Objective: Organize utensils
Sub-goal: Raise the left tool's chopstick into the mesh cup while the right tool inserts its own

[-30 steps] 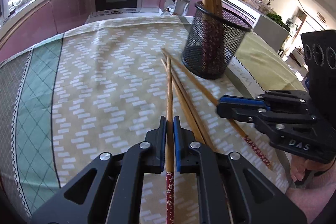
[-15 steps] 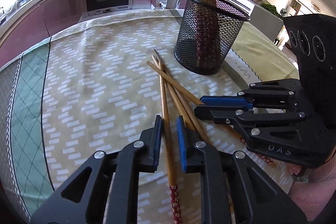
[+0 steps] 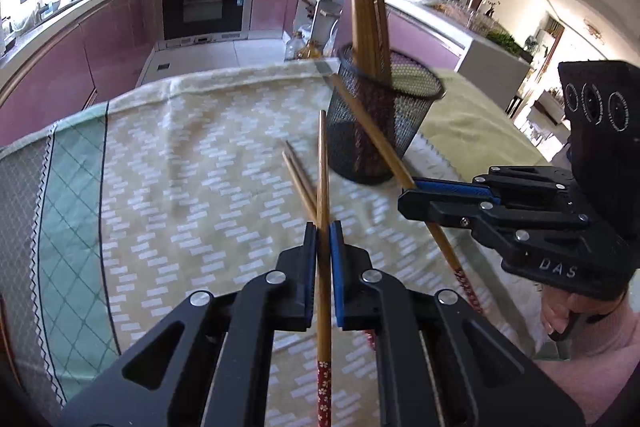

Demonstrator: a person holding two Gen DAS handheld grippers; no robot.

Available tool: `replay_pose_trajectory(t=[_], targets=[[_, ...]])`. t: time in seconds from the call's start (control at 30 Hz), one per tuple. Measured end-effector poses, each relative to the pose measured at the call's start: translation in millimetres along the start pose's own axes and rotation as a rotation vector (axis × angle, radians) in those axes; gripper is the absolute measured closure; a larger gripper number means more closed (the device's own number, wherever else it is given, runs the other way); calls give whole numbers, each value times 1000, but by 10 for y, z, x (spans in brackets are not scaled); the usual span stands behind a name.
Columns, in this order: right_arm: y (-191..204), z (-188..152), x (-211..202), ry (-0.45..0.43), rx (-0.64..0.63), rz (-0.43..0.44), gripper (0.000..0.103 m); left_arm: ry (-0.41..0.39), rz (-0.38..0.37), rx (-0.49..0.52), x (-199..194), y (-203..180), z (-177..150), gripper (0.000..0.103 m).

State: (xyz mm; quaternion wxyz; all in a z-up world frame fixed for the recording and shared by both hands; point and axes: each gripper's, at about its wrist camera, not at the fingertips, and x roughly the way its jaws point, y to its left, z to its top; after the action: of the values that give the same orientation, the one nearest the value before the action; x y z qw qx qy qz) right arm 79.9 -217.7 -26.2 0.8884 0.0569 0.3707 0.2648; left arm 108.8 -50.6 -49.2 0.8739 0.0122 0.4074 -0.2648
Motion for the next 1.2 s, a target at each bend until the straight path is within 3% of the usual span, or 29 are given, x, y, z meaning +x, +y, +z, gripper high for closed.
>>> replay_pose_trajectory(t=[0.5,0.97,1.2], targets=[[-165,345,-630,-200,-1,2,97,-192,-107,19,-776,-103,409,95],[-154,840,-967,-321,-70,-50,97,-338,-112,28,-964,-234,969,95],[-205,998,-1061,-364,-85,-77,97,-364,-118,38,-963,-355,1211,95]])
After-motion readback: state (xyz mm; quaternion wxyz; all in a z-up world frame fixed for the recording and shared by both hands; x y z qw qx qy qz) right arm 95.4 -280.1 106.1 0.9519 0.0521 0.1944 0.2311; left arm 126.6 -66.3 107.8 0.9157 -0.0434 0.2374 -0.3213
